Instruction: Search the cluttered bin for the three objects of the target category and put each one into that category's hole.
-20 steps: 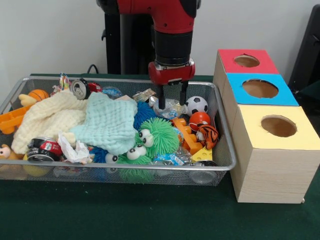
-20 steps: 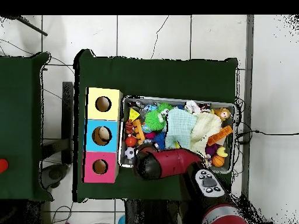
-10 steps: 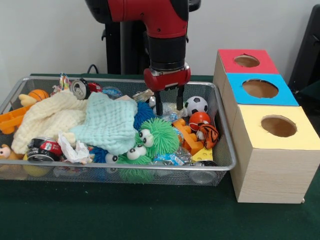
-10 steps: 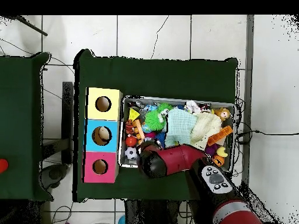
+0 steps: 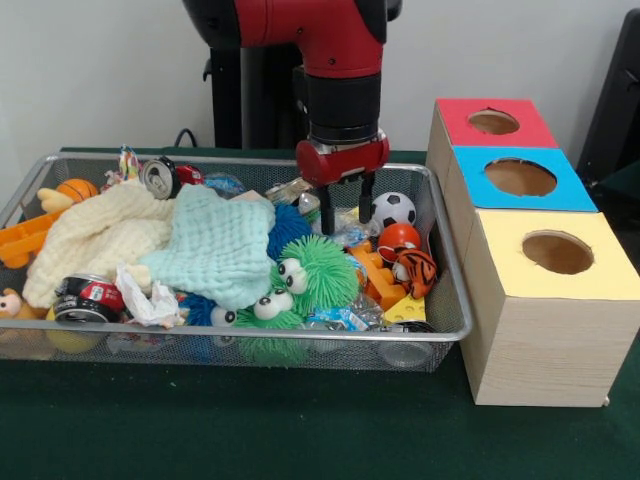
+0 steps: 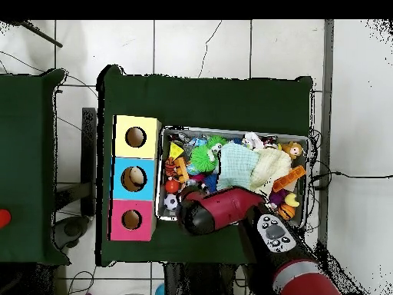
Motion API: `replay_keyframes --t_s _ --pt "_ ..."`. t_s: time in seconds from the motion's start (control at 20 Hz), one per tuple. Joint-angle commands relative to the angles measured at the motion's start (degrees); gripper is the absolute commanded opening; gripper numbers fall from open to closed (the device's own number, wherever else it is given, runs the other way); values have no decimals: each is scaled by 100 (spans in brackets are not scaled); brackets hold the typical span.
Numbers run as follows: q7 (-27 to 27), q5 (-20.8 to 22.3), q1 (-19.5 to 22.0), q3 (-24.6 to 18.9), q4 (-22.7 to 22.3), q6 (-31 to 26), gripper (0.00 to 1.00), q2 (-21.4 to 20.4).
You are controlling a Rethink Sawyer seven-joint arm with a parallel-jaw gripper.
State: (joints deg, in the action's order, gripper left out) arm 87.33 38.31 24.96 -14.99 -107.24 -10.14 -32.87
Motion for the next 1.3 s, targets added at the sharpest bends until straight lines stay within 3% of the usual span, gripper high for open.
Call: replay_keyframes --t_s 0.05,0.9,1.3 --pt "-463 589 -71 -406 605 -388 100 388" --pt "-14 746 -400 -51 974 -188 100 781" --pt "-31 726 -281 -118 968 -181 100 861"
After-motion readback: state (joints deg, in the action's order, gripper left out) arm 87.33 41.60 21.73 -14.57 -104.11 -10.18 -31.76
